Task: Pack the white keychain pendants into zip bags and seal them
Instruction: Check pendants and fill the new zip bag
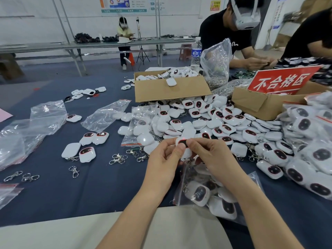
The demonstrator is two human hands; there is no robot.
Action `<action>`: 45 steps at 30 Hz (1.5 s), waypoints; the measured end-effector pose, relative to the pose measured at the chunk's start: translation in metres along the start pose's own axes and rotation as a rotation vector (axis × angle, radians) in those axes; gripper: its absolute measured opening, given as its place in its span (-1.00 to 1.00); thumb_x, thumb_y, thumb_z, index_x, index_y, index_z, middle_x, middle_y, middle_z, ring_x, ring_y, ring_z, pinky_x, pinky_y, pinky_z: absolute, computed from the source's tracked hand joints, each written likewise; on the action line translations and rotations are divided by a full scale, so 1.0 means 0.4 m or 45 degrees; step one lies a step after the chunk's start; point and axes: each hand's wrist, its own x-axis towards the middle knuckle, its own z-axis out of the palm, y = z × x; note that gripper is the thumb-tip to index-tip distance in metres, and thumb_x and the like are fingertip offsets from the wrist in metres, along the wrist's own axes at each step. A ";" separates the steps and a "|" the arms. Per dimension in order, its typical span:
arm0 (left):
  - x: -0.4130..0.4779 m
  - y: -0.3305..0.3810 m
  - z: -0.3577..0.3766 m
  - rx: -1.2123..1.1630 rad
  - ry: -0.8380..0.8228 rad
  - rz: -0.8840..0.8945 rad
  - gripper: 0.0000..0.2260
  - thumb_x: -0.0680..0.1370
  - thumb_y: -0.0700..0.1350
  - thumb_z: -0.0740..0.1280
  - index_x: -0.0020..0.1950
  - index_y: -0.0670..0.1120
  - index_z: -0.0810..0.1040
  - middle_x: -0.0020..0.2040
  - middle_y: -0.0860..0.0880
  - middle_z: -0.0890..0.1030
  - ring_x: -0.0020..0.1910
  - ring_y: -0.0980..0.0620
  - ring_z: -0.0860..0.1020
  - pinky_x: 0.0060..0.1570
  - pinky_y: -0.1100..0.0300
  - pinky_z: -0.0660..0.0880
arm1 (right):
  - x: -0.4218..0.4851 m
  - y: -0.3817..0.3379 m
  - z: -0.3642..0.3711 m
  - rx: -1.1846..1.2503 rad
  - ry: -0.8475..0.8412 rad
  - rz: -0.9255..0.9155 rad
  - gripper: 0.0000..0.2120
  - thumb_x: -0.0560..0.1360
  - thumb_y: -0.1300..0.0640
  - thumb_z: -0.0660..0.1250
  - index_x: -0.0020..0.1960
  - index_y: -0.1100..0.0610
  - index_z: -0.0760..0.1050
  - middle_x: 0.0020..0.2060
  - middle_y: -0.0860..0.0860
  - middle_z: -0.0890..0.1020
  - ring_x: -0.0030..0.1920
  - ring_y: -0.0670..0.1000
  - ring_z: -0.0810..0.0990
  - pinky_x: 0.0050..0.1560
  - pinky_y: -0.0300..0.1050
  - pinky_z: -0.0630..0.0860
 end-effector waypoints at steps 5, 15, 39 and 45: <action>0.003 0.000 0.002 0.135 -0.014 0.031 -0.76 0.60 -0.26 0.39 0.23 -0.05 0.59 0.01 0.01 0.74 -0.02 0.11 0.69 -0.06 0.33 0.56 | -0.004 -0.001 0.004 0.080 0.002 0.027 -0.85 0.59 -0.04 0.34 0.02 -0.12 0.70 -0.22 -0.10 0.74 -0.29 -0.16 0.68 -0.28 -0.22 0.63; -0.001 0.003 0.008 0.337 0.023 0.085 -0.63 0.63 -0.35 0.28 0.15 0.16 0.55 0.06 0.24 0.69 0.10 0.31 0.61 0.13 0.43 0.49 | 0.003 0.004 0.011 0.148 -0.015 0.093 -0.90 0.55 0.01 0.42 -0.01 -0.05 0.72 -0.25 -0.01 0.73 -0.32 -0.13 0.64 -0.32 -0.20 0.59; -0.014 0.018 0.013 0.445 0.249 0.199 -0.81 0.58 -0.22 0.41 -0.06 0.10 0.58 -0.10 0.25 0.66 -0.15 0.18 0.61 -0.14 0.42 0.48 | 0.013 0.024 0.009 0.220 -0.100 -0.063 -0.82 0.54 0.03 0.45 0.09 -0.21 0.62 -0.10 -0.02 0.73 -0.06 0.04 0.71 0.07 0.22 0.65; -0.013 0.016 0.012 0.499 0.267 0.191 -0.78 0.55 -0.21 0.45 -0.08 0.14 0.58 -0.06 0.27 0.64 -0.11 0.22 0.58 -0.10 0.38 0.47 | 0.012 0.027 0.005 0.186 -0.118 -0.066 -0.79 0.59 0.17 0.38 -0.01 -0.17 0.61 -0.12 -0.01 0.74 -0.12 0.03 0.72 0.00 0.04 0.66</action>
